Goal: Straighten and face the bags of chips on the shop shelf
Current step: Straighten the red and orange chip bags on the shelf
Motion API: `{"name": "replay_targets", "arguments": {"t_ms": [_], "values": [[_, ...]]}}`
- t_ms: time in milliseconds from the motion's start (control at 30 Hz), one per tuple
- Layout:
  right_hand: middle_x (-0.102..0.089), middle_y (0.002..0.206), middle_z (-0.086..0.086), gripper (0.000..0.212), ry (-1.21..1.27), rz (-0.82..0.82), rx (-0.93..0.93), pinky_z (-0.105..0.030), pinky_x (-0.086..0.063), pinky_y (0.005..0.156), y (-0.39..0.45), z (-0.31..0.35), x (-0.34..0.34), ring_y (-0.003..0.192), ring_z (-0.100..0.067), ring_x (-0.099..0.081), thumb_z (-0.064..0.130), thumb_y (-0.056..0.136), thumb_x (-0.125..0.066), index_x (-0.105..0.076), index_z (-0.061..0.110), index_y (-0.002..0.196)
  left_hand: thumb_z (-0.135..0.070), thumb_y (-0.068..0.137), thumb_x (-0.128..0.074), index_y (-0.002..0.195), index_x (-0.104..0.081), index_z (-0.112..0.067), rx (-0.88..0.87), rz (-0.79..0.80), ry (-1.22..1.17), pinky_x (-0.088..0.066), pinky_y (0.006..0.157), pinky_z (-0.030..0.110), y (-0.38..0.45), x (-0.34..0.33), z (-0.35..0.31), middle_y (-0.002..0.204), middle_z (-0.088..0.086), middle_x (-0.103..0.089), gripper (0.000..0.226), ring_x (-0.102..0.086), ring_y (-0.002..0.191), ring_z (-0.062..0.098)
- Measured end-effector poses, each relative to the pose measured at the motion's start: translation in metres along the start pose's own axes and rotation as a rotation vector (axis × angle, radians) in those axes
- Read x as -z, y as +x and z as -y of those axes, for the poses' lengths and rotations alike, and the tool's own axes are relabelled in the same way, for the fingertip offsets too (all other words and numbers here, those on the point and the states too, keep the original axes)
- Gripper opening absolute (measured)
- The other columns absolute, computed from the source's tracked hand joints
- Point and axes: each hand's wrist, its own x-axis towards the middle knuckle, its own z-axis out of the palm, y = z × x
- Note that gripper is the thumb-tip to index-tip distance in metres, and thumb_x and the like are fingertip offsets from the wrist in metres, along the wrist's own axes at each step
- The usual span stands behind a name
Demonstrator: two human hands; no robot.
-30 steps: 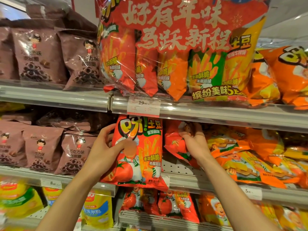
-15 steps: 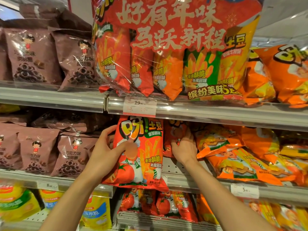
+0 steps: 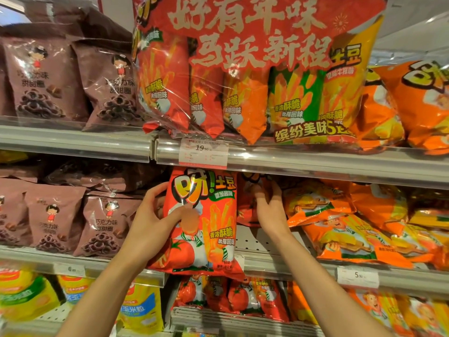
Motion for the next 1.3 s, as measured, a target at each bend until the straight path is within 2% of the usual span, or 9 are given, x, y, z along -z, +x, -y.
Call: {"name": "replay_targets", "arguments": {"t_ms": [200,300,400,500,767,933,1000,1133,1300], "values": [[-0.056,0.137,0.004,0.048,0.086,0.12,-0.004,-0.023,-0.04,0.102,-0.027,0.018,0.025,0.126,-0.009,-0.052,0.039,0.102,-0.052,-0.042,0.021,0.145,-0.024,0.084,-0.077,0.14,-0.046,-0.03,-0.022,-0.007,-0.022,-0.057,0.076,0.025,-0.002,-0.011,0.006,0.114,-0.01,-0.069,0.064,-0.072,0.093,0.002],[-0.06,0.13,0.01,0.046,0.094,0.222,0.004,-0.005,-0.042,0.083,-0.044,0.027,0.034,0.106,0.01,-0.057,0.042,0.101,-0.053,-0.043,0.024,0.142,-0.021,0.085,-0.077,0.139,-0.045,-0.029,-0.057,-0.008,-0.019,-0.055,0.072,0.015,-0.002,-0.024,0.009,0.118,-0.009,-0.067,0.063,-0.069,0.095,-0.002],[-0.049,0.145,0.01,0.081,0.084,0.303,-0.003,-0.02,-0.046,0.097,-0.063,0.033,0.028,0.123,-0.003,-0.054,0.071,0.087,-0.055,-0.031,0.03,0.153,-0.022,0.084,-0.078,0.136,-0.045,-0.031,-0.096,-0.02,0.013,-0.055,0.081,0.018,-0.002,-0.045,0.011,0.117,-0.01,-0.066,0.062,-0.066,0.1,-0.005],[-0.049,0.149,0.007,0.105,0.013,0.269,-0.009,-0.043,-0.042,0.112,-0.07,0.033,0.016,0.135,-0.015,-0.05,0.091,0.067,-0.057,-0.028,0.035,0.151,-0.027,0.088,-0.074,0.142,-0.043,-0.028,-0.134,-0.03,0.053,-0.047,0.086,0.007,-0.003,-0.064,0.01,0.125,-0.015,-0.061,0.062,-0.058,0.108,-0.014],[-0.046,0.149,-0.003,0.073,0.078,0.005,0.022,-0.027,-0.034,0.107,-0.032,0.038,0.019,0.138,-0.021,-0.042,0.04,0.095,-0.064,-0.027,0.019,0.156,-0.042,0.097,-0.06,0.138,-0.053,-0.028,-0.279,-0.078,0.291,-0.04,0.104,0.025,0.011,-0.052,0.017,0.13,-0.011,-0.054,0.044,-0.053,0.121,0.003],[-0.048,0.138,-0.035,0.056,-0.49,-0.184,0.307,-0.05,-0.039,0.11,-0.035,0.029,0.01,0.13,-0.048,-0.046,0.022,0.101,-0.055,-0.037,-0.009,0.144,-0.049,0.086,-0.05,0.13,-0.063,-0.023,-0.405,-0.118,0.652,-0.028,0.106,0.034,0.015,-0.044,0.043,0.14,0.008,-0.047,0.052,-0.038,0.131,0.027],[-0.038,0.148,-0.032,0.059,-0.58,-0.185,0.432,-0.056,-0.034,0.114,-0.046,0.024,0.005,0.14,-0.044,-0.036,0.033,0.103,-0.048,-0.034,-0.002,0.148,-0.05,0.084,-0.05,0.129,-0.063,-0.023,-0.399,-0.108,0.706,-0.031,0.105,0.04,0.016,-0.043,0.053,0.145,0.012,-0.043,0.054,-0.037,0.132,0.032],[-0.009,0.164,-0.009,0.083,-0.641,0.014,0.403,-0.047,-0.004,0.126,-0.063,0.014,-0.005,0.154,-0.024,0.0,0.072,0.096,-0.024,-0.01,0.02,0.159,-0.044,0.086,-0.058,0.136,-0.058,-0.024,-0.373,-0.063,0.723,-0.035,0.109,0.05,0.018,-0.045,0.065,0.153,0.009,-0.035,0.054,-0.032,0.137,0.03],[-0.005,0.167,-0.012,0.09,-0.659,-0.072,0.366,-0.048,-0.008,0.125,-0.048,0.002,-0.007,0.155,-0.025,0.002,0.075,0.094,-0.026,-0.01,0.016,0.16,-0.043,0.086,-0.06,0.137,-0.057,-0.023,-0.395,-0.054,0.74,-0.034,0.11,0.046,0.02,-0.044,0.07,0.154,0.007,-0.033,0.055,-0.03,0.138,0.027]]}}
